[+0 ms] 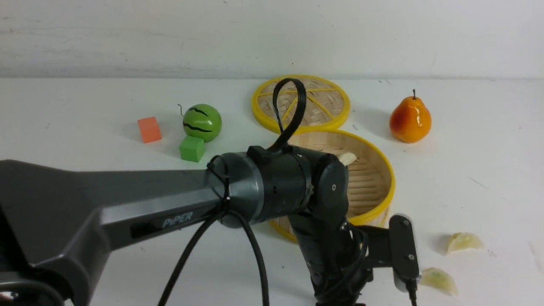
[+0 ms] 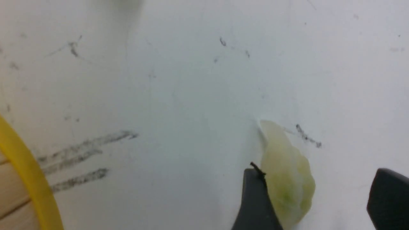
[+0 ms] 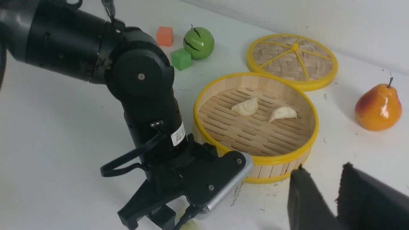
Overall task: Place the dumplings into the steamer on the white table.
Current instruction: 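Reach for and grasp a dumpling on the table with the left gripper, then place the dumpling into the bamboo steamer basket with the left gripper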
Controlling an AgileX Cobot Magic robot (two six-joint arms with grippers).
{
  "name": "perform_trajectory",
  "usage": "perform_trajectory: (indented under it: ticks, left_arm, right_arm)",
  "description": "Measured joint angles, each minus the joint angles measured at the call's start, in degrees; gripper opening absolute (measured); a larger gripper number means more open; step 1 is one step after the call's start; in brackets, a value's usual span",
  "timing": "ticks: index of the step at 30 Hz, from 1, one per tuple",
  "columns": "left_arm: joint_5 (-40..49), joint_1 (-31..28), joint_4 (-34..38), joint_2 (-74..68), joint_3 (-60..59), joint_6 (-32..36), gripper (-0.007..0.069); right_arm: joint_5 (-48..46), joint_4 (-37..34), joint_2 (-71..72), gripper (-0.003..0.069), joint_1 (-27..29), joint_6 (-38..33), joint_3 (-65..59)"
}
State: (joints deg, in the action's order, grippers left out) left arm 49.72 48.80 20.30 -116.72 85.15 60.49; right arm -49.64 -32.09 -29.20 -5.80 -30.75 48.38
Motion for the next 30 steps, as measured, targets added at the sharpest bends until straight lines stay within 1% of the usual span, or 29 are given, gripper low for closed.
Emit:
perform_trajectory:
  ticks: [5, 6, 7, 10, 11, 13, 14, 16, 18, 19, 20, 21, 22, 23, 25, 27, 28, 29, 30]
  left_arm:
    - [-0.3, 0.0, -0.7, -2.1, 0.0, 0.5, 0.0427]
    - [-0.6, 0.0, -1.3, -2.3, 0.0, 0.6, 0.0382]
    - [-0.6, 0.0, -1.5, -2.3, 0.0, 0.6, 0.0360]
    - [-0.7, 0.2, -2.2, -2.2, 0.0, -0.1, 0.0204]
    - [-0.7, 0.3, -2.4, -2.0, 0.0, -0.9, 0.0191]
    - [-0.6, 0.4, -2.9, -1.4, 0.1, -3.0, 0.0201]
    - [-0.1, 0.4, -3.4, -0.8, 0.4, -5.1, 0.0202]
    - [0.5, 0.5, -5.2, 0.7, 1.8, -10.7, 0.0202]
    - [0.8, 0.5, -8.8, 3.4, 5.0, -19.4, 0.0202]
    - [0.8, 0.5, -11.3, 4.6, 7.0, -24.5, 0.0202]
    - [0.8, 0.4, -14.4, 5.7, 10.3, -31.1, 0.0202]
    - [0.8, 0.0, -15.8, 6.1, 11.8, -34.7, 0.0202]
    - [0.8, -0.9, -19.0, 6.5, 15.8, -44.6, 0.0202]
    - [0.9, -1.5, -20.3, 6.6, 17.2, -48.3, 0.0202]
    - [1.5, -4.1, -22.4, 6.2, 20.6, -59.8, 0.0202]
    - [2.3, -7.2, -23.3, 5.0, 23.0, -67.6, 0.0202]
    - [2.4, -7.6, -23.3, 4.9, 23.1, -68.3, 0.0202]
    - [3.0, -10.4, -23.3, 3.4, 23.8, -72.5, 0.0202]
    - [3.2, -12.0, -23.1, 2.5, 24.0, -73.9, 0.0202]
  right_arm:
    - [0.0, 0.1, 0.0, 0.0179, 0.0, 0.0, 0.0]
    - [0.0, 0.2, 0.0, 0.0181, 0.0, 0.0, 0.0]
    - [0.0, 0.3, 0.0, 0.0181, 0.0, 0.0, 0.0]
    - [0.0, 0.6, 0.0, 0.0185, 0.0, 0.0, 0.0]
    - [0.0, 1.0, 0.0, 0.0185, 0.0, 0.0, 0.0]
    - [0.1, 1.2, 0.0, 0.0188, 0.0, 0.0, 0.0]
    - [0.1, 1.3, 0.0, 0.0188, 0.0, 0.0, 0.0]
    - [0.1, 1.5, 0.0, 0.0188, 0.0, 0.0, 0.0]
    - [0.1, 1.6, 0.0, 0.0188, 0.0, 0.0, 0.0]
    - [0.1, 1.8, 0.0, 0.0188, 0.0, 0.0, 0.0]
    - [0.1, 2.0, 0.0, 0.0190, 0.0, 0.0, 0.0]
    - [0.1, 2.0, 0.0, 0.0191, 0.0, 0.0, 0.0]
    - [0.1, 2.0, 0.0, 0.0192, 0.0, 0.0, 0.0]
    - [0.1, 2.0, 0.0, 0.0192, 0.0, 0.0, 0.0]
    - [0.1, 2.0, 0.0, 0.0196, 0.0, 0.0, 0.0]
    - [0.1, 2.0, 0.0, 0.0199, 0.0, 0.0, 0.0]
    - [0.1, 2.0, 0.0, 0.0199, 0.0, 0.0, 0.0]
    - [0.1, 2.0, 0.0, 0.0201, 0.0, 0.0, 0.0]
    - [0.1, 2.0, 0.0, 0.0202, 0.0, 0.0, 0.0]
